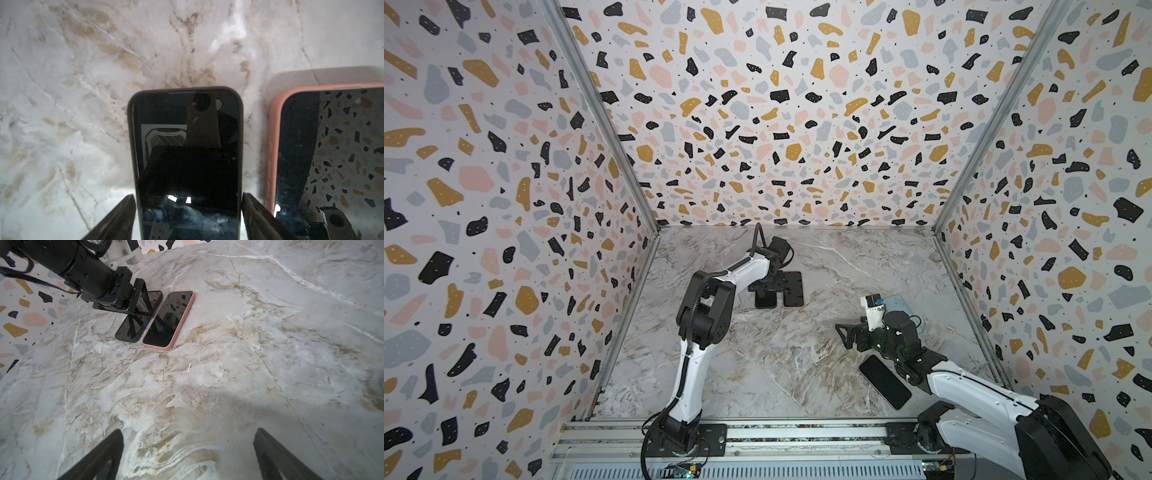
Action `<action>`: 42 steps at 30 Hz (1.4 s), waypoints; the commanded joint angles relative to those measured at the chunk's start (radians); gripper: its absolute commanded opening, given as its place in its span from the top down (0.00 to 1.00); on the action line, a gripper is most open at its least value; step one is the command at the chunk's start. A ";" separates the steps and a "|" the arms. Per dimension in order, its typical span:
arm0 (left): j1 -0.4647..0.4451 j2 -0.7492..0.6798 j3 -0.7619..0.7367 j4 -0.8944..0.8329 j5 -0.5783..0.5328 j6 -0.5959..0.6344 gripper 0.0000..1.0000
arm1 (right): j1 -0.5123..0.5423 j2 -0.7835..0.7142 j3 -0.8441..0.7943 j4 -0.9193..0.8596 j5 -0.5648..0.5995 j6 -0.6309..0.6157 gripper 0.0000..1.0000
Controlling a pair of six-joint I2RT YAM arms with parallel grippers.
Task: Put the phone into the phone case
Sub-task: 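Open the left gripper to set the cased phone beside the pink-cased phone, then raise the left gripper while the right gripper moves over the light-blue case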
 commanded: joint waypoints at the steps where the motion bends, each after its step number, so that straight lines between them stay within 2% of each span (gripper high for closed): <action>1: 0.005 -0.053 -0.014 -0.013 -0.034 -0.006 0.19 | -0.008 -0.026 0.013 -0.018 -0.009 0.009 0.01; 5: -0.002 -0.154 -0.076 -0.001 -0.030 -0.027 0.19 | -0.017 -0.046 0.042 -0.090 -0.007 0.012 0.01; 11: -0.069 -0.347 -0.286 0.076 0.019 -0.074 0.16 | -0.042 -0.059 0.131 -0.265 0.025 0.016 0.01; 18: -0.159 -0.570 -0.547 0.182 0.085 -0.123 0.15 | -0.055 -0.049 0.176 -0.450 0.208 0.102 0.03; 22: -0.216 -0.635 -0.634 0.240 0.134 -0.137 0.15 | -0.150 0.001 0.210 -0.476 0.242 0.118 0.12; 24: -0.244 -0.653 -0.666 0.254 0.140 -0.137 0.14 | -0.184 0.040 0.238 -0.457 0.283 0.073 0.17; 27: -0.261 -0.685 -0.716 0.285 0.160 -0.138 0.14 | -0.207 0.111 0.248 -0.410 0.443 -0.011 0.26; 29: -0.261 -0.708 -0.749 0.305 0.175 -0.141 0.14 | -0.272 0.168 0.271 -0.415 0.377 -0.021 0.32; 31: -0.261 -0.729 -0.777 0.324 0.192 -0.137 0.13 | -0.316 0.229 0.303 -0.439 0.365 -0.031 0.32; 33: -0.261 -0.737 -0.792 0.329 0.199 -0.127 0.13 | -0.360 0.262 0.316 -0.445 0.306 -0.032 0.32; 36: -0.261 -0.738 -0.805 0.332 0.206 -0.117 0.13 | -0.383 0.273 0.312 -0.425 0.309 -0.032 0.37; 40: -0.262 -0.734 -0.837 0.371 0.248 -0.115 0.13 | -0.421 0.304 0.309 -0.386 0.264 -0.066 0.48; 42: -0.260 -0.725 -0.840 0.373 0.254 -0.107 0.13 | -0.454 0.347 0.335 -0.402 0.217 -0.079 0.57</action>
